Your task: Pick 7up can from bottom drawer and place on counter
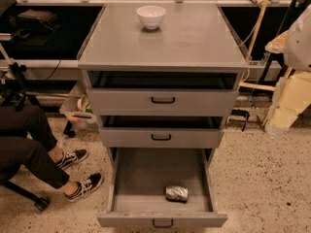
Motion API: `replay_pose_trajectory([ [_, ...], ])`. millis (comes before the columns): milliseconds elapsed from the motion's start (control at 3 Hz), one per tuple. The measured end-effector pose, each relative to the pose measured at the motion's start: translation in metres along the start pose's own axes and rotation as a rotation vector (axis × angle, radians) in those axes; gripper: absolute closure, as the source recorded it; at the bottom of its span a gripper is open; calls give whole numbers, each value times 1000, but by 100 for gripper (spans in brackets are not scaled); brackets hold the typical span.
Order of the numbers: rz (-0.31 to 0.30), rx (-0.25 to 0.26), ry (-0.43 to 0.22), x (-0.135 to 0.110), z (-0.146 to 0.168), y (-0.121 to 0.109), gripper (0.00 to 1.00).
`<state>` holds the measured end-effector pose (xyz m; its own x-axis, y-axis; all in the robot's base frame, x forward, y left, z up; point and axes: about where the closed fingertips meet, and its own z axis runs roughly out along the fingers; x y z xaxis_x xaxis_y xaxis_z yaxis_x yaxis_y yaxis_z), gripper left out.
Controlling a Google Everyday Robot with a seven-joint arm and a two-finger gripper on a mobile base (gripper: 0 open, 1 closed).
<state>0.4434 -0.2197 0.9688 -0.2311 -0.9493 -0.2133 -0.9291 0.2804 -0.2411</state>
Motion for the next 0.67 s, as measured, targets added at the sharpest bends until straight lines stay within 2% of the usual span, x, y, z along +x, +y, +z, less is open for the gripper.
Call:
replay_pose_trajectory([
  [333, 37, -67, 4, 18, 61, -7, 0],
  [667, 51, -178, -11, 36, 150, -1, 0],
])
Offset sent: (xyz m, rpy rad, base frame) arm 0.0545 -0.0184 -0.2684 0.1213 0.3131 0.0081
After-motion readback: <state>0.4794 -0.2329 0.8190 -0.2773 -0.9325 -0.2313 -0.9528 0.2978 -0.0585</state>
